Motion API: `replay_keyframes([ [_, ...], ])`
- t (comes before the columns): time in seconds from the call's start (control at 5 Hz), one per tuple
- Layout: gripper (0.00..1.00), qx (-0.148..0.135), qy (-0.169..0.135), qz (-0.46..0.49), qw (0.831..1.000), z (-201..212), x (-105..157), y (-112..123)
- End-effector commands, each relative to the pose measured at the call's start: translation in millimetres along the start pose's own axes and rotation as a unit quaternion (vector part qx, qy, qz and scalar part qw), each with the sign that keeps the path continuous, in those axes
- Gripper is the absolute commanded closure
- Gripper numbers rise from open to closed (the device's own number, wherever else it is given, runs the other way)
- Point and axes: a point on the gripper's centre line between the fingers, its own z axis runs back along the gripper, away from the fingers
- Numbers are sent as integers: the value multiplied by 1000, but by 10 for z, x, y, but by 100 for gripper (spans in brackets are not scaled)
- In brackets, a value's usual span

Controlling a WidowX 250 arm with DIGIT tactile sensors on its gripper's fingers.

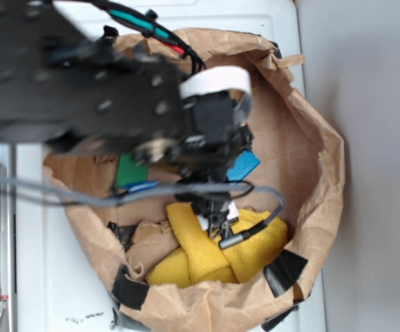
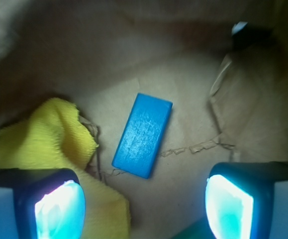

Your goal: Grab the blue block.

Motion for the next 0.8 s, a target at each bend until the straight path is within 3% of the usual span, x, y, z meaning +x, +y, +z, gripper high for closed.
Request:
replay_keyframes([
  [0.0,0,-4,-19,18,1000,23,277,-1],
  [0.4,0,6,-41,49,998,-259,328,-101],
  [0.6,0,25,-16,33,999,-485,311,-144],
])
